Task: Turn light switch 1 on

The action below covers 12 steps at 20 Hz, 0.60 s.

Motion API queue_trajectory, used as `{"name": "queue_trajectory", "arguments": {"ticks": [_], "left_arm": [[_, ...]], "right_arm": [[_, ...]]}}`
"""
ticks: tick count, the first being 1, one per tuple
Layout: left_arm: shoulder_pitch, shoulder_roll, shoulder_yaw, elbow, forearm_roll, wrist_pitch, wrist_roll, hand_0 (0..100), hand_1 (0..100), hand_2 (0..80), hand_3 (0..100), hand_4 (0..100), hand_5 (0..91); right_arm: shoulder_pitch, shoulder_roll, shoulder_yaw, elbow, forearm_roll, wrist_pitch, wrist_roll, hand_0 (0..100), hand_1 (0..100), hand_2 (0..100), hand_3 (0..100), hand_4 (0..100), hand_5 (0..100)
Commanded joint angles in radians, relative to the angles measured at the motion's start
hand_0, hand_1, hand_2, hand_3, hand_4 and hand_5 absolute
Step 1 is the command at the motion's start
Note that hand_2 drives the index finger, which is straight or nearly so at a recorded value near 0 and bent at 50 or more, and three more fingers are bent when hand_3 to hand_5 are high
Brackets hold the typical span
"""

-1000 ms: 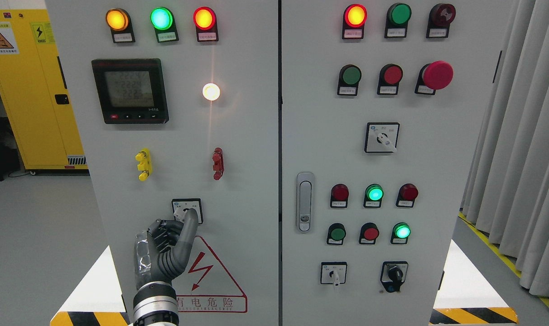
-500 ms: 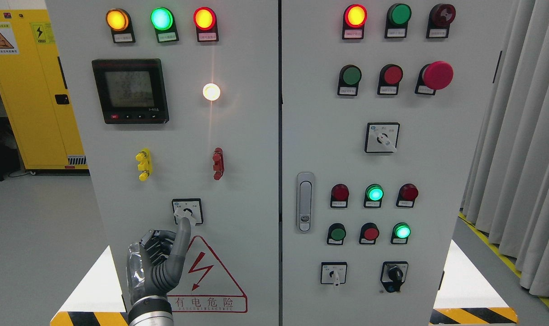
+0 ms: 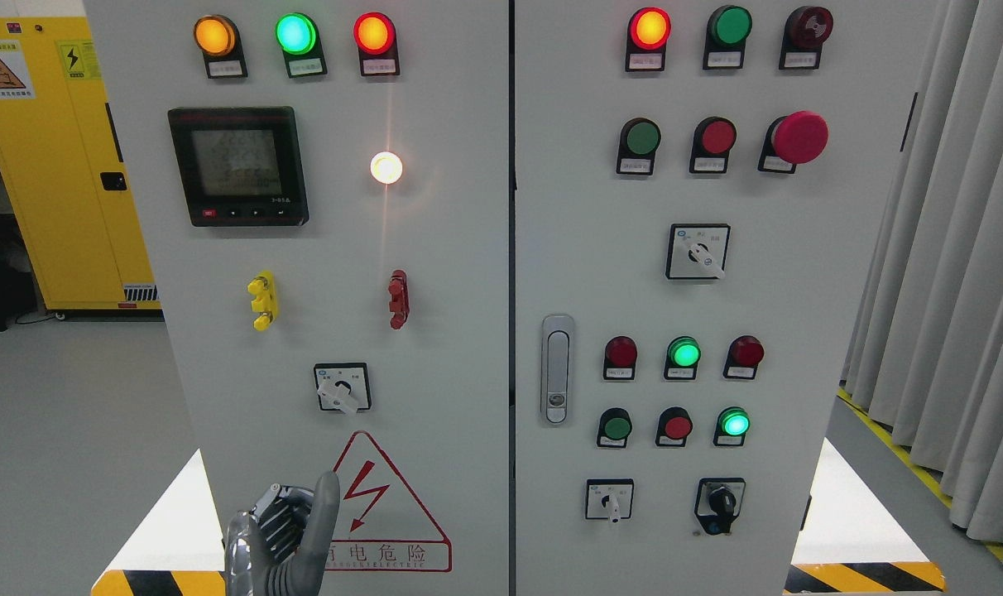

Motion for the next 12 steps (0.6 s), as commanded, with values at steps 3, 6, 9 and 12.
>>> {"name": "queue_trajectory", "arguments": {"ticks": [3, 6, 9, 12], "left_arm": [[0.28, 0.073, 0.137, 0.201, 0.076, -0.214, -0.084, 0, 34, 63.6, 96, 96, 82.9], [0.328, 0.092, 0.145, 0.333, 0.134, -0.265, -0.101, 0, 33, 62.1, 95, 94, 80.5], [0.349, 0.106, 0.145, 0.543, 0.142, -0.276, -0.113, 0, 29, 54.8, 87, 86, 64.7], [0.351, 0.107, 0.146, 0.735, 0.142, -0.276, -0.183, 4, 27, 40.8, 70, 69, 41.4]], "right_arm": [[0.0, 0.0, 0.0, 0.0, 0.0, 0.0, -0.001, 0, 50, 4, 0, 0, 0], [0.0, 0.0, 0.0, 0.0, 0.0, 0.0, 0.001, 0, 50, 4, 0, 0, 0], [0.0, 0.0, 0.0, 0.0, 0.0, 0.0, 0.001, 0, 50, 4, 0, 0, 0], [0.0, 0.0, 0.0, 0.0, 0.0, 0.0, 0.001, 0, 50, 4, 0, 0, 0]]}}
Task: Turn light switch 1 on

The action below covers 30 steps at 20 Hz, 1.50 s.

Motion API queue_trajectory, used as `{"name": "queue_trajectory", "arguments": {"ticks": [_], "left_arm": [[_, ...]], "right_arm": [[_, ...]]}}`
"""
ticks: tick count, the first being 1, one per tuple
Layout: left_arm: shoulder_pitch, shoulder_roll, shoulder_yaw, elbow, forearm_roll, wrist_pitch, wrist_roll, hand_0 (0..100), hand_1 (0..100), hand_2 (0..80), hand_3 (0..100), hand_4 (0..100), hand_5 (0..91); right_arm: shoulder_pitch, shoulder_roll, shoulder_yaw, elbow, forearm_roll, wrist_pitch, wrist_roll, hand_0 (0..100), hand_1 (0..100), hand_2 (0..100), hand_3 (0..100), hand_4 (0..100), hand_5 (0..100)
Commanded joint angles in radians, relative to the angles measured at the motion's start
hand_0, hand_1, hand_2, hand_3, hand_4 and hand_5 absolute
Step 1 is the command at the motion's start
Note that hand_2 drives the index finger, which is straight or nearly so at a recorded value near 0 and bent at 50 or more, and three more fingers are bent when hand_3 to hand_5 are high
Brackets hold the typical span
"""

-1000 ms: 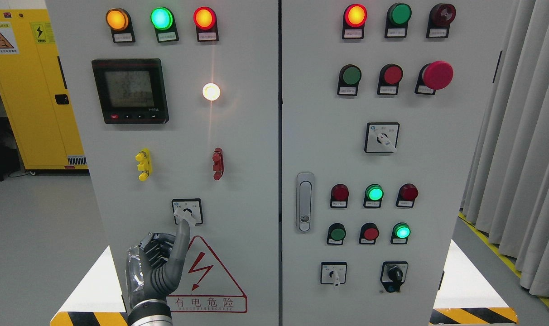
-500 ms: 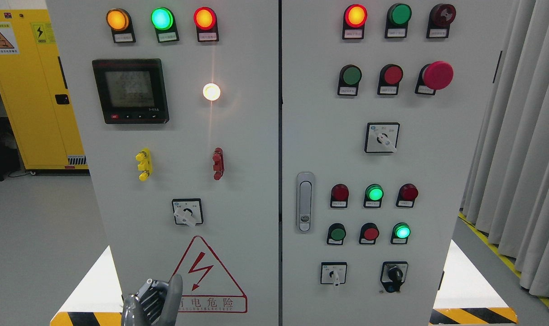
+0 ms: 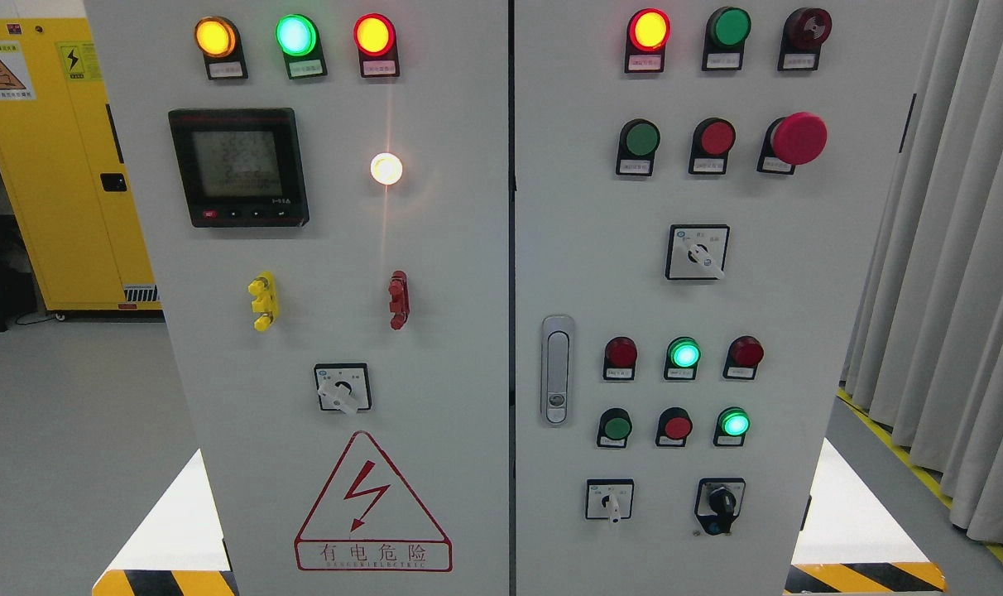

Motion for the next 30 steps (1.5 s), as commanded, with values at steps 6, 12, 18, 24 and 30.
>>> {"name": "queue_trajectory", "arguments": {"ticks": [6, 12, 18, 24, 30], "left_arm": [[0.061, 0.037, 0.04, 0.851, -0.003, 0.0, -0.211, 10, 32, 8.6, 28, 31, 0.0], [-0.04, 0.017, 0.035, 1.248, -0.118, 0.015, -0.337, 21, 36, 0.0, 5, 9, 0.0], [-0.078, 0.014, -0.066, 1.341, -0.12, 0.168, -0.387, 28, 28, 0.0, 0, 0, 0.0], [-0.144, 0.012, -0.078, 1.461, -0.118, 0.173, -0.377, 31, 21, 0.0, 0, 0, 0.0], [-0.16, -0.014, -0.08, 1.519, -0.121, 0.17, -0.377, 32, 17, 0.0, 0, 0, 0.0]], "right_arm": [[0.0, 0.0, 0.0, 0.0, 0.0, 0.0, 0.001, 0, 50, 4, 0, 0, 0], [0.0, 0.0, 0.0, 0.0, 0.0, 0.0, 0.001, 0, 50, 4, 0, 0, 0], [0.0, 0.0, 0.0, 0.0, 0.0, 0.0, 0.001, 0, 50, 4, 0, 0, 0], [0.0, 0.0, 0.0, 0.0, 0.0, 0.0, 0.001, 0, 50, 4, 0, 0, 0], [0.0, 0.0, 0.0, 0.0, 0.0, 0.0, -0.001, 0, 50, 4, 0, 0, 0]]}}
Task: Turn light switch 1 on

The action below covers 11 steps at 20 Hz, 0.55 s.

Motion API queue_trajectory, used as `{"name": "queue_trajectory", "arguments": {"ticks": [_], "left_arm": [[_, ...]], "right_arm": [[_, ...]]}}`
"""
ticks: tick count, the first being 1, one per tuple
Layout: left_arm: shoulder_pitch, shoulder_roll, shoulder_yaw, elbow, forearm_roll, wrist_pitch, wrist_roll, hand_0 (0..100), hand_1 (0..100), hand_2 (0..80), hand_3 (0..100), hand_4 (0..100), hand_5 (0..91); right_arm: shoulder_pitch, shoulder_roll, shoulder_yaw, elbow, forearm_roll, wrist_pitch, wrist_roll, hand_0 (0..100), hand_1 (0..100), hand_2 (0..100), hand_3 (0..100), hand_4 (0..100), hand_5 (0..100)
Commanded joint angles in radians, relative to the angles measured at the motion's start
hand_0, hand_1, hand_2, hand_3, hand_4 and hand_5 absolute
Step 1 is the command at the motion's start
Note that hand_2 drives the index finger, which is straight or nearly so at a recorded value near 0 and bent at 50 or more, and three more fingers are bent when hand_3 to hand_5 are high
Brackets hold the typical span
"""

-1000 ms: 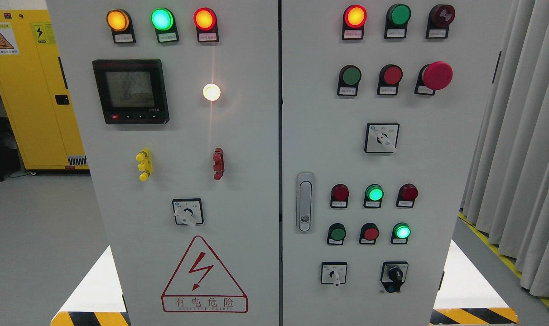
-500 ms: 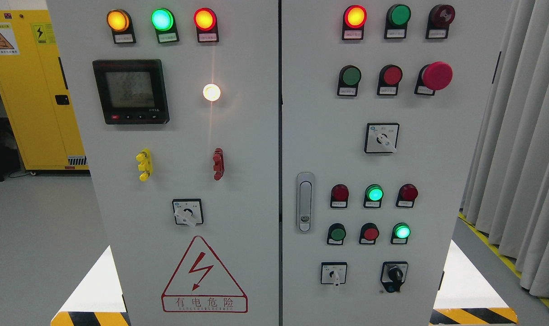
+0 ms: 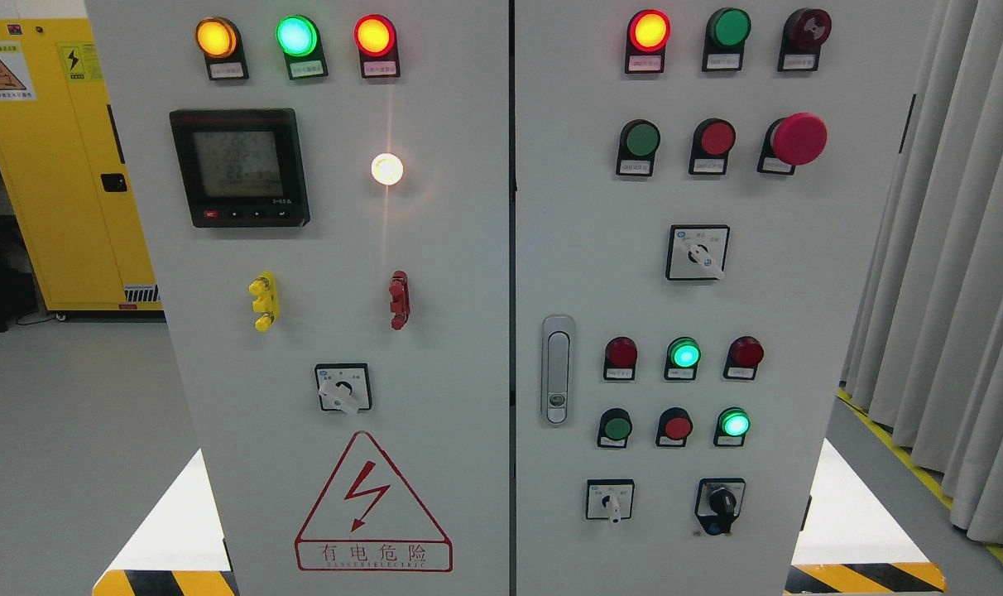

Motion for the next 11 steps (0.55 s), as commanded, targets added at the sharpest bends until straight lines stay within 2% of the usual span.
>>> {"name": "queue_trajectory", "arguments": {"ticks": [1, 5, 7, 11], "left_arm": [[-0.024, -0.037, -0.032, 0.233, -0.004, -0.003, 0.009, 32, 17, 0.0, 0, 0, 0.0], [-0.024, -0.038, -0.031, 0.234, -0.002, -0.009, 0.021, 33, 12, 0.0, 0, 0, 0.0], [-0.024, -0.038, -0.031, 0.233, -0.001, -0.012, 0.038, 29, 7, 0.0, 0, 0, 0.0], [-0.026, -0.038, -0.025, 0.231, 0.008, -0.013, 0.041, 27, 6, 0.0, 0, 0, 0.0]], "right_arm": [[0.0, 0.0, 0.0, 0.0, 0.0, 0.0, 0.001, 0, 50, 4, 0, 0, 0], [0.0, 0.0, 0.0, 0.0, 0.0, 0.0, 0.001, 0, 50, 4, 0, 0, 0], [0.0, 0.0, 0.0, 0.0, 0.0, 0.0, 0.001, 0, 50, 4, 0, 0, 0], [0.0, 0.0, 0.0, 0.0, 0.0, 0.0, 0.001, 0, 50, 4, 0, 0, 0]]}}
